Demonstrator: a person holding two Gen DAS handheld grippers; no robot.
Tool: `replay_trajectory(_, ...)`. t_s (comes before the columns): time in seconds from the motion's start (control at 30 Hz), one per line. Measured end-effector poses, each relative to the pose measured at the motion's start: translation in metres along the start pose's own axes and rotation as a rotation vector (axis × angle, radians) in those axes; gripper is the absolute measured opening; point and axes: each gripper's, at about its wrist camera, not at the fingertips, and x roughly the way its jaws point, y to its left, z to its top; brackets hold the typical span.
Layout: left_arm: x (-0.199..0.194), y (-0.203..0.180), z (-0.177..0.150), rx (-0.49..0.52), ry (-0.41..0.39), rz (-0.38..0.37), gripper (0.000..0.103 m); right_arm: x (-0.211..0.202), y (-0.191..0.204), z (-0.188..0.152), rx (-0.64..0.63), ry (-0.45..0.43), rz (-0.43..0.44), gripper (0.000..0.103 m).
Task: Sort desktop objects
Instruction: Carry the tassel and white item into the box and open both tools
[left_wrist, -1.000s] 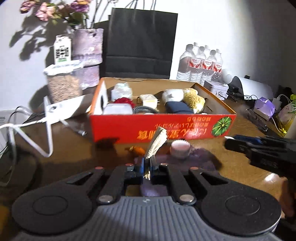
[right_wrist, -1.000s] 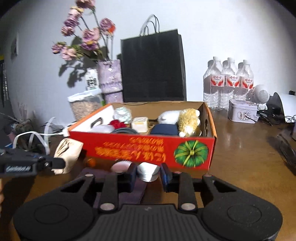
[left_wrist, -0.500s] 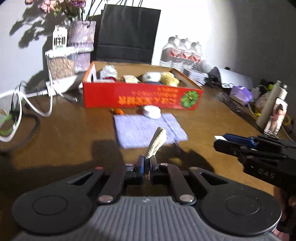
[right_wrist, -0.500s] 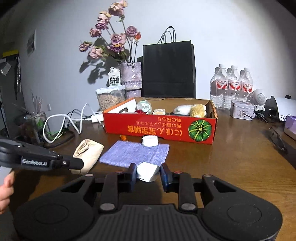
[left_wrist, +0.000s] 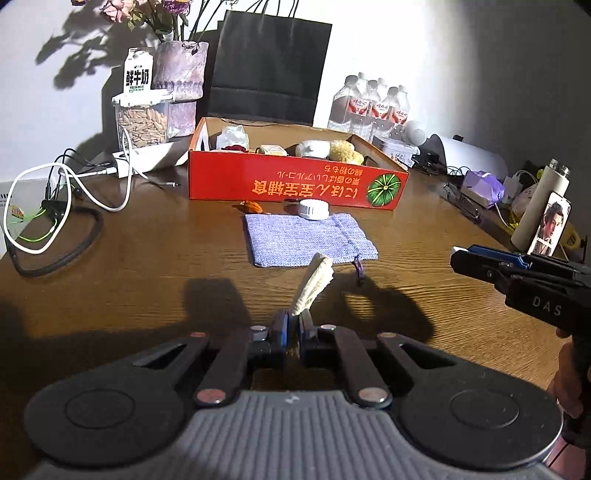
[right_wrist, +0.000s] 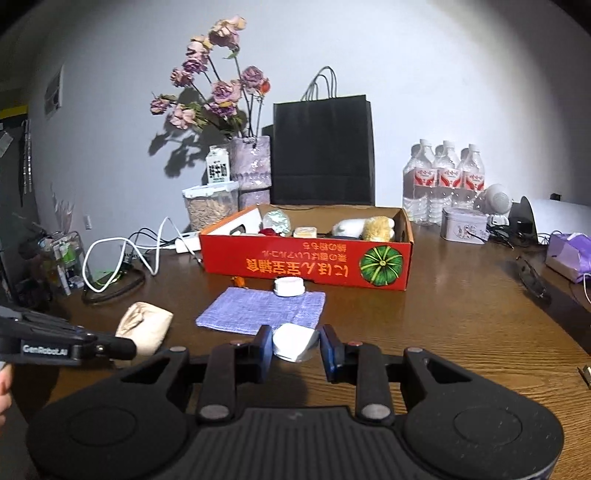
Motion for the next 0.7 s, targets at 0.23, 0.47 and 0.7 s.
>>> replay_trajectory(0.23,0.017,0.012,0.005,-0.032,0.010,0.013,0.007,0.019,-0.012,0.011,0.028,0.002,-0.025,0.026)
replay_trajectory(0.47,0.037,0.017,0.048,-0.015,-0.053,0.040,0.007,0.055,-0.047,0.067,0.047,-0.045,-0.060,0.026)
replay_trajectory(0.7,0.056,0.026,0.116,0.018,-0.158,0.076,0.007,0.090,-0.065,0.120,0.057,-0.059,-0.084,0.026)
